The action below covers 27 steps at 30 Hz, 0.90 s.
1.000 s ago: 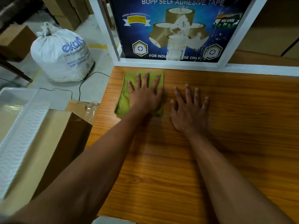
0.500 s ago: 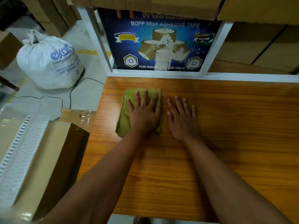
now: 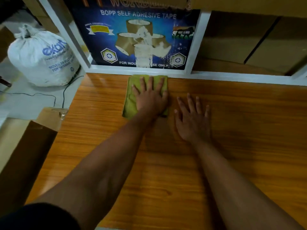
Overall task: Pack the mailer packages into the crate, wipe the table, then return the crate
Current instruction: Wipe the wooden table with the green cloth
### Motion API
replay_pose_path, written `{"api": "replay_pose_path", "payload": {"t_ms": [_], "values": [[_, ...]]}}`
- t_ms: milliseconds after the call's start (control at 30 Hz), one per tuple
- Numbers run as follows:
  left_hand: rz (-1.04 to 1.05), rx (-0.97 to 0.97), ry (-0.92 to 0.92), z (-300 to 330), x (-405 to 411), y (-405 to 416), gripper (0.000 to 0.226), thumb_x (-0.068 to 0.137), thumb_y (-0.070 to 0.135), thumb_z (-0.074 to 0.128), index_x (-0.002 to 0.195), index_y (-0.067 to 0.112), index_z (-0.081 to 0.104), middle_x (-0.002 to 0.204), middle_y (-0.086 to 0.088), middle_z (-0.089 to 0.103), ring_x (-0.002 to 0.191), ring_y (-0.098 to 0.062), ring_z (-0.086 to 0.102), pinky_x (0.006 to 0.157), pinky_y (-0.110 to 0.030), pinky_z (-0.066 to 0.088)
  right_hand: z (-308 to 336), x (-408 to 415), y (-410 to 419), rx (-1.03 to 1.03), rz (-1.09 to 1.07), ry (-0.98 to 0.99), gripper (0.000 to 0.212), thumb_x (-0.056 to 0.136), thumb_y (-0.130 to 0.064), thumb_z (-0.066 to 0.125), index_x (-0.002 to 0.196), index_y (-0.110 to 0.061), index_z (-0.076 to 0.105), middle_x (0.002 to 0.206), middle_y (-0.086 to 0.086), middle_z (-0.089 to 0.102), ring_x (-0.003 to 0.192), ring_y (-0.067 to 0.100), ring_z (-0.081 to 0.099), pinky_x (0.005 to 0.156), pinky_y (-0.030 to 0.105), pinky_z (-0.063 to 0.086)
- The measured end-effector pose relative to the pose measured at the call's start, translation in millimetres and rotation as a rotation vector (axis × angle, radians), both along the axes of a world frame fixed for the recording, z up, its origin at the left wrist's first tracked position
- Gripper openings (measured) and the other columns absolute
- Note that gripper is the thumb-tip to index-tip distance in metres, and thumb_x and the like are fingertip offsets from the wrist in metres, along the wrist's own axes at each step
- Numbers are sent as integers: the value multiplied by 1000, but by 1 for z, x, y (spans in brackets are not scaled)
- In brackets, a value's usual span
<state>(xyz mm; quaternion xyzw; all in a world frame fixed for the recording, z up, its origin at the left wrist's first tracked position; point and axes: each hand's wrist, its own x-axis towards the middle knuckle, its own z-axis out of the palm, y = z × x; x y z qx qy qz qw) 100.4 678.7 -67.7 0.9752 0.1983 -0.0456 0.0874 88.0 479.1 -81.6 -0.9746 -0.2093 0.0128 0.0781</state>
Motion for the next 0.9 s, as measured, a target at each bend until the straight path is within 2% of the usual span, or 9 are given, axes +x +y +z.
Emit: {"api": "replay_pose_path", "payload": {"t_ms": [167, 267, 367, 500, 567, 667, 733, 800, 900], "values": [[0, 23, -89, 1, -84, -30, 64, 105, 69, 14, 166, 52, 5, 179, 1, 6, 164, -34, -1, 125, -71, 1, 5, 3, 5, 29, -5, 6, 63, 106, -63, 12, 167, -45, 9, 178, -4, 5, 164, 30, 3, 127, 65, 6], [-23, 23, -80, -1, -119, -41, 63, 105, 70, 16, 165, 54, 3, 178, 3, 6, 165, -33, -2, 124, -72, 3, 5, 1, 5, 34, -4, 15, 64, 107, -62, 14, 167, -44, 7, 178, -2, 4, 164, 31, 2, 126, 66, 6], [-17, 34, -75, -2, -74, -20, 64, 104, 71, 16, 165, 55, 6, 178, 2, 10, 164, -33, 1, 122, -75, 4, 4, 2, 6, 36, -2, 9, 64, 106, -62, 12, 167, -43, 7, 178, 0, 3, 164, 32, 2, 126, 66, 5], [23, 37, -1, 2, -11, 7, 67, 101, 73, 8, 165, 55, 2, 179, 2, 4, 164, -34, -3, 122, -75, 1, -1, 1, 3, 30, 8, -13, 63, 108, -61, 12, 168, -42, 7, 178, 0, 2, 164, 32, 1, 126, 66, 4], [31, 35, -9, 3, -24, -1, 66, 101, 72, 8, 165, 54, 1, 179, 2, 3, 164, -34, -3, 123, -74, 1, 0, 2, 3, 31, 7, -18, 64, 107, -62, 12, 168, -41, 8, 178, 0, 4, 164, 32, 2, 126, 67, 6], [5, 63, -89, -1, -92, -34, 63, 105, 69, 13, 165, 54, 3, 179, 2, 7, 165, -33, -1, 124, -73, 4, 1, 2, 4, 30, 7, -13, 65, 107, -62, 10, 168, -41, 8, 178, 1, 4, 163, 34, 3, 126, 68, 8], [-33, 45, -75, -4, -122, -49, 61, 106, 68, 13, 164, 56, -3, 178, 3, 2, 164, -33, -5, 125, -72, 3, 2, 1, 5, 33, -1, -11, 65, 107, -62, 10, 168, -41, 8, 178, 2, 4, 163, 34, 3, 125, 68, 7], [-42, 34, -65, -4, -111, -44, 61, 106, 69, 13, 163, 58, -4, 179, 3, 2, 164, -33, -4, 124, -73, 3, 1, 0, 4, 32, -3, -5, 64, 107, -62, 10, 168, -42, 7, 178, 1, 2, 163, 34, 2, 126, 67, 6], [-14, 35, -63, -2, -49, -16, 63, 102, 72, 11, 163, 58, 1, 179, 3, 6, 164, -33, 0, 123, -73, 3, 1, 1, 2, 29, -6, -10, 64, 107, -62, 12, 168, -42, 9, 178, 1, 3, 164, 34, 2, 126, 67, 5]]}}
